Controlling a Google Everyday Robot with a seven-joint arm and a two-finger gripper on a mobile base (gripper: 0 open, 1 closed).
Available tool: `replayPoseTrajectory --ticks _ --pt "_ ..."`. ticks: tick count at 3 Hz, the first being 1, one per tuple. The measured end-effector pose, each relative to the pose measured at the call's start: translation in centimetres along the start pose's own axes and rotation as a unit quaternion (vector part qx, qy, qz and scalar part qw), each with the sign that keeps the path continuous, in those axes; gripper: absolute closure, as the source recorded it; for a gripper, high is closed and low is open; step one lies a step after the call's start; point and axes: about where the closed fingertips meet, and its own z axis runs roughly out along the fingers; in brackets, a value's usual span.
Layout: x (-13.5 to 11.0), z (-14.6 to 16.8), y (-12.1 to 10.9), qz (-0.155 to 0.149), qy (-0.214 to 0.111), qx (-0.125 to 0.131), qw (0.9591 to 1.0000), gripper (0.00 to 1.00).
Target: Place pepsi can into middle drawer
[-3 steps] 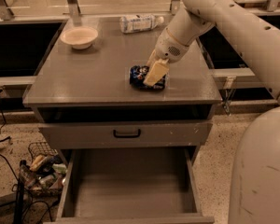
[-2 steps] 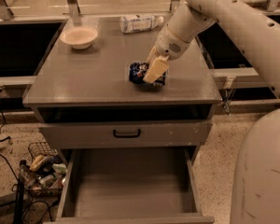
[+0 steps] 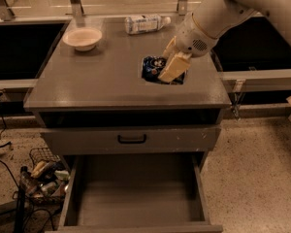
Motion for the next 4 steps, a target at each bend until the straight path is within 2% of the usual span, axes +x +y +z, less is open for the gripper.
replayPoseTrajectory --ticks 2,3,4 --pt "1.3 -3.9 5.5 0.006 -0.013 0.045 0.9989 1.0" --pt "2.8 -4.3 8.3 0.018 -0.025 0.054 0.9981 1.0" --pt "4.9 -3.0 11.4 0.04 -0.035 0.05 0.9973 1.0"
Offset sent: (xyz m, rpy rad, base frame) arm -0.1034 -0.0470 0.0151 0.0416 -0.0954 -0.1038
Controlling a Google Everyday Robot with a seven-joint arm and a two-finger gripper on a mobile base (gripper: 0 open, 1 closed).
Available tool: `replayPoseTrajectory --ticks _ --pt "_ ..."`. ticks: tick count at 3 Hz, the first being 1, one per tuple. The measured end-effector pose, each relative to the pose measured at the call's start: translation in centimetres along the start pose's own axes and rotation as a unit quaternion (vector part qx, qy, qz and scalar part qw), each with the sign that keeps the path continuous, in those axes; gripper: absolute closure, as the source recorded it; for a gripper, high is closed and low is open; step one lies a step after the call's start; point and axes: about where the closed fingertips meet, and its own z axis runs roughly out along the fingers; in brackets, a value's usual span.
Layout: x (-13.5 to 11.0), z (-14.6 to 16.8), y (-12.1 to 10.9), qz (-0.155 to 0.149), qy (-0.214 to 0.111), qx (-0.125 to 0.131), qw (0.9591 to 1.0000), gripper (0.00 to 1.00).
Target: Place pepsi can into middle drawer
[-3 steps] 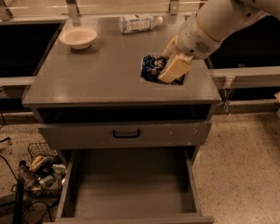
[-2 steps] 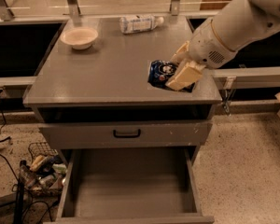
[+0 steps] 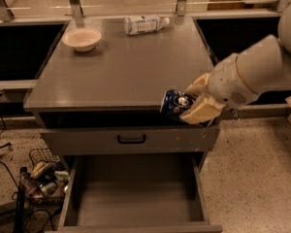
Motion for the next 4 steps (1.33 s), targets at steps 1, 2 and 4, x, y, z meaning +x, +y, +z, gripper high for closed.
replayPoseTrajectory --ticks 1,2,4 --pt "2.4 3.6 0.7 0.02 -0.016 -0.023 0.9994 1.0" --pt "2.3 3.6 0.7 0.022 -0.021 -0.019 0.9994 1.0" --pt "4.2 5.7 2.8 0.046 -0.044 0.002 0.998 1.0"
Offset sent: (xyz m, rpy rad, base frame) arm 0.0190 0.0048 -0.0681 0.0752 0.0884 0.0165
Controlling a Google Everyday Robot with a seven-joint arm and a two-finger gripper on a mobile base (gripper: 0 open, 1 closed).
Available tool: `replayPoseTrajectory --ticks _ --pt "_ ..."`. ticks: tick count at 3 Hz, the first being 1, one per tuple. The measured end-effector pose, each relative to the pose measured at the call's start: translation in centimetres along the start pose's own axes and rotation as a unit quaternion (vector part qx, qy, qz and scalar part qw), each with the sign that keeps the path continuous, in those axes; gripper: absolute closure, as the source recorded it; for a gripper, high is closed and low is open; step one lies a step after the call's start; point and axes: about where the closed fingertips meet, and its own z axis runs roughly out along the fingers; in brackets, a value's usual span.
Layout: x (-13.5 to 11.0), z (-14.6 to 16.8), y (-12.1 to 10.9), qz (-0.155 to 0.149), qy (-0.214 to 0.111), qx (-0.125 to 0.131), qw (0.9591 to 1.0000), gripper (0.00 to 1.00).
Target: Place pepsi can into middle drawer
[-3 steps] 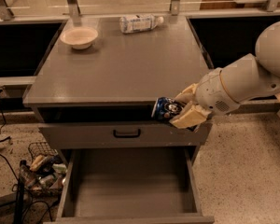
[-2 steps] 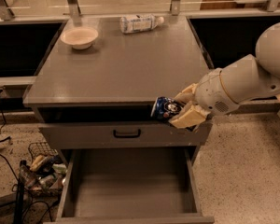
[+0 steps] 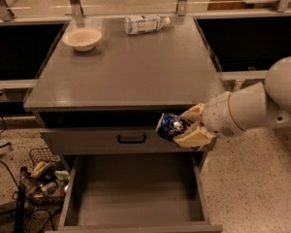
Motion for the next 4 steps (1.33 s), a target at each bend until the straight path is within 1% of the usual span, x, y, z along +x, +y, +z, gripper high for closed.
replayPoseTrajectory --ticks 1,2,4 --pt "1.8 1.4 0.8 0.014 -0.011 0.001 0.9998 1.0" --pt "3.4 3.7 1.3 0.031 -0.01 -0.014 0.9994 1.0" --pt "3.7 4.4 1.4 0.035 -0.011 -0.021 0.9991 1.0"
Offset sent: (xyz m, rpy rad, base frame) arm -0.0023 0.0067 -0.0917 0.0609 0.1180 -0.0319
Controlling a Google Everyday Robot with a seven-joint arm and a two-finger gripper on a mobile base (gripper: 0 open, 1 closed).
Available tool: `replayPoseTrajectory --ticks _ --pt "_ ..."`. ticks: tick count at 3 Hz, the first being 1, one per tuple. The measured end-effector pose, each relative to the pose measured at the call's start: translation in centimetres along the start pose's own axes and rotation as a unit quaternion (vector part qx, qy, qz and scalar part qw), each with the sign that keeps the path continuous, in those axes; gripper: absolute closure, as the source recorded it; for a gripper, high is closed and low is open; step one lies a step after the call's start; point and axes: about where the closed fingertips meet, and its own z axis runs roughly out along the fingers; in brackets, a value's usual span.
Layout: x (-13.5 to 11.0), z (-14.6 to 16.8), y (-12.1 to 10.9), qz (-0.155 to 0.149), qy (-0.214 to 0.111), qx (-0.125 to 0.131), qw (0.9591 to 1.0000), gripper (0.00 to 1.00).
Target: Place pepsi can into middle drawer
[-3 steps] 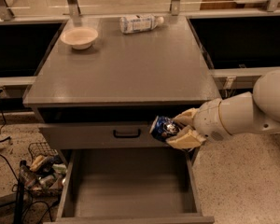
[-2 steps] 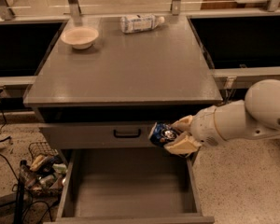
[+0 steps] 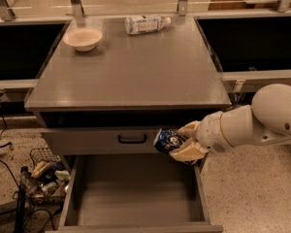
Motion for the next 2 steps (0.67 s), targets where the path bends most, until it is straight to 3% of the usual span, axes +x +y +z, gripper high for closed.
replayPoseTrajectory --ticks 1,2 --pt "1.2 2.6 0.7 0.015 -0.008 -0.026 0.9995 1.0" --pt "3.0 7.0 2.4 0.035 -0.02 -0.075 0.9964 1.0"
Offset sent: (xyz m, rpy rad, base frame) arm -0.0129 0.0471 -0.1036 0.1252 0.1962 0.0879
